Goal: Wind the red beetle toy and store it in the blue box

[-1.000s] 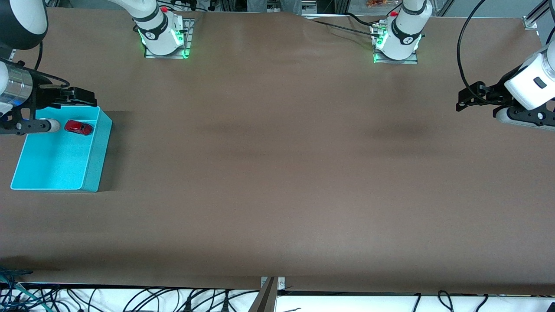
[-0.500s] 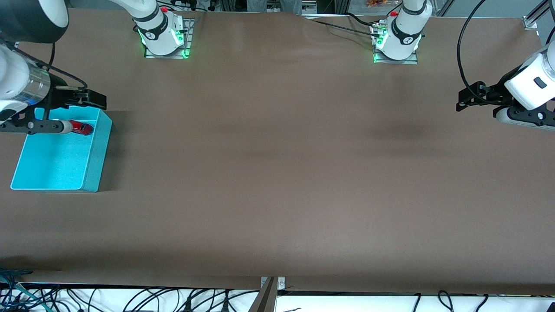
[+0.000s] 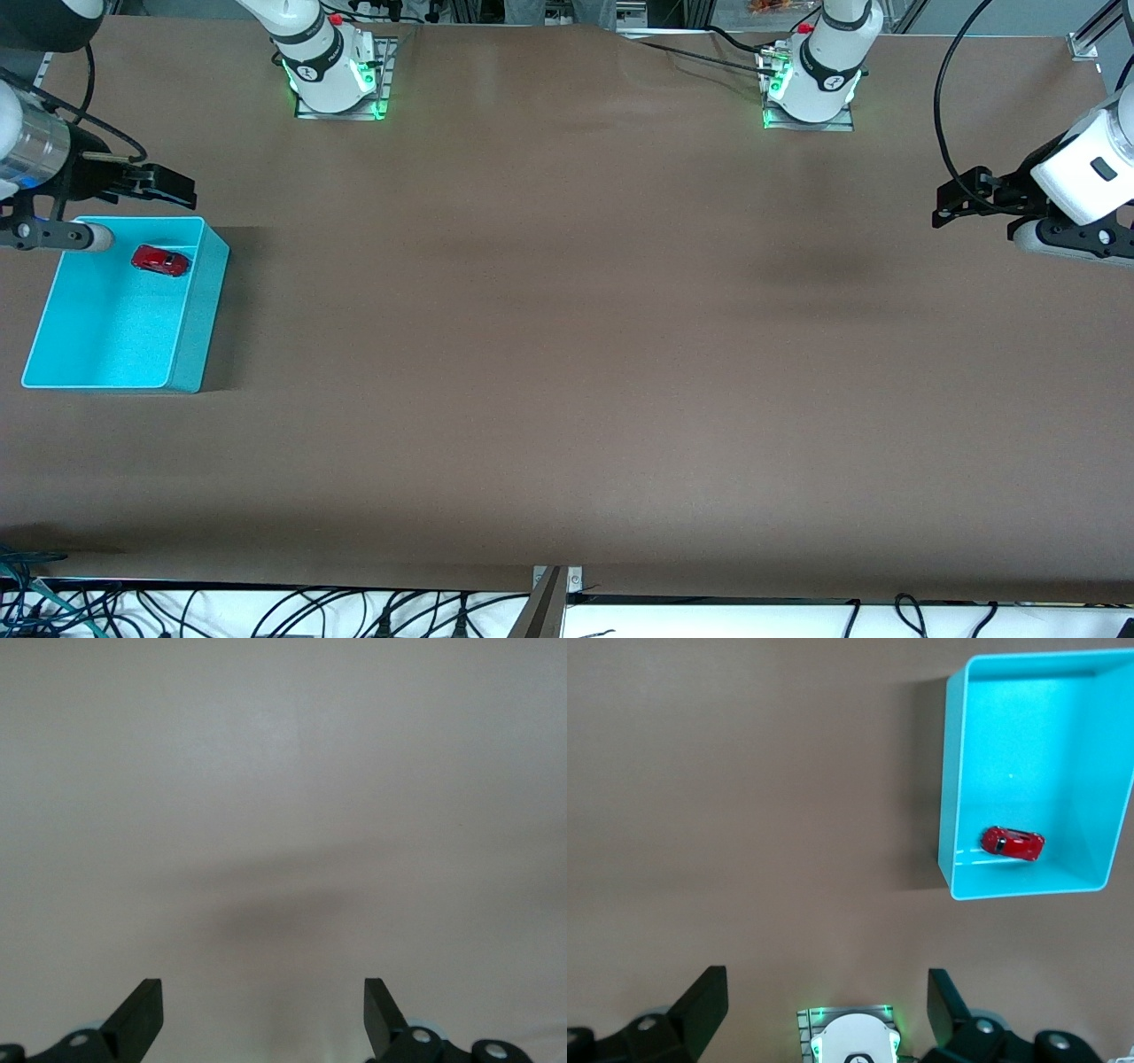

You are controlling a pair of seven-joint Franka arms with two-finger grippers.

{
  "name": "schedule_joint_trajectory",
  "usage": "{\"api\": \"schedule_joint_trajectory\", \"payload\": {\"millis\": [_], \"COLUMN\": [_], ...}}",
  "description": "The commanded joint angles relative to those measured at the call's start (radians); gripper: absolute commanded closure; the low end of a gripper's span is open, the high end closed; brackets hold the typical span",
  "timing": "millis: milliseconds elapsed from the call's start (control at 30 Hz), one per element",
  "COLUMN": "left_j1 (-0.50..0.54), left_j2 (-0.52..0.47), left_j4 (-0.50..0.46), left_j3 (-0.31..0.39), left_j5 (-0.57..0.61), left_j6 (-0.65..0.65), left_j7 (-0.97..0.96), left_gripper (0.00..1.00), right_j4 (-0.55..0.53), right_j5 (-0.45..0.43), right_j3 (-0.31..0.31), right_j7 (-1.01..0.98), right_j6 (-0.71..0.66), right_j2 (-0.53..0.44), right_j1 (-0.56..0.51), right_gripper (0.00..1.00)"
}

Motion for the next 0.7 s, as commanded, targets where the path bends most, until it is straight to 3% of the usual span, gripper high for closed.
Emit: {"api": "schedule_joint_trajectory", "payload": {"millis": [0,667], "left_j1": [-0.005,-0.005], "left_j2": [0.011,0.011], "left_j4": [0.031,0.031], "left_j3": [0.001,0.001], "left_j5": [0.022,0.024], "left_j6": [-0.024,-0.025], "left_j7": [-0.008,-0.008], "left_gripper": [0.0,0.0], "right_j4": [-0.036,-0.021], "right_j5": [-0.002,0.001], "right_j3": [0.032,0.015], "right_j7": [0.031,0.022], "right_j6": [0.009,0.002], "right_j2": [-0.03,-0.022], "right_j1": [-0.028,-0.031], "right_gripper": [0.0,0.0]}}
